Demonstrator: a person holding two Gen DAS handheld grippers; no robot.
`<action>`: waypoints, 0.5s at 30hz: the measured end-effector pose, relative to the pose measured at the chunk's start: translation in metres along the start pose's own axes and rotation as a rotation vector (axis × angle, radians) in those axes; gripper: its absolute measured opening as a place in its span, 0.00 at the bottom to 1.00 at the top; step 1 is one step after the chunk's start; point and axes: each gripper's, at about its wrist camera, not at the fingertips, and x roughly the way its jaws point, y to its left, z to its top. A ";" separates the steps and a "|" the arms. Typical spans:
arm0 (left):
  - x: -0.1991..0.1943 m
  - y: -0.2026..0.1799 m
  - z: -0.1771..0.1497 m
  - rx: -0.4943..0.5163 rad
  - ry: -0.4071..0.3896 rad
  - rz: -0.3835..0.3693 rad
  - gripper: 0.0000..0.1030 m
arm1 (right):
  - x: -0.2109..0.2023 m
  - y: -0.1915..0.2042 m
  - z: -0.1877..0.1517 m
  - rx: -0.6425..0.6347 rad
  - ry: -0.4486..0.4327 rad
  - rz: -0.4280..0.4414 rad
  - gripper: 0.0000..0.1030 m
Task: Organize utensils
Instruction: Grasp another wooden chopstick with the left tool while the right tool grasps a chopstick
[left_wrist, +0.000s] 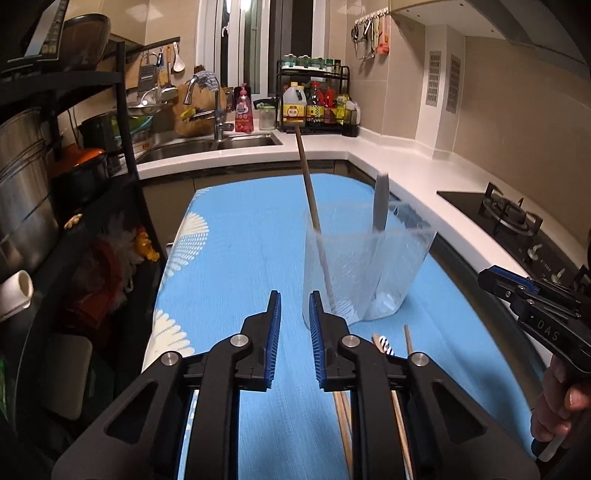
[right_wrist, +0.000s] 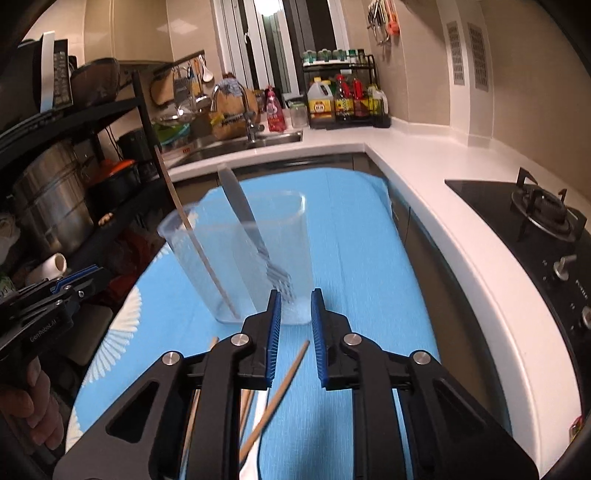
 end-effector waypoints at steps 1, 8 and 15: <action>0.003 -0.001 -0.006 0.007 -0.007 0.003 0.15 | 0.004 0.001 -0.002 -0.002 0.007 -0.007 0.17; 0.035 -0.012 -0.046 -0.015 0.060 -0.013 0.15 | 0.041 -0.009 -0.024 0.096 0.094 -0.045 0.17; 0.066 -0.017 -0.071 -0.051 0.179 -0.042 0.15 | 0.079 -0.008 -0.048 0.114 0.222 -0.047 0.19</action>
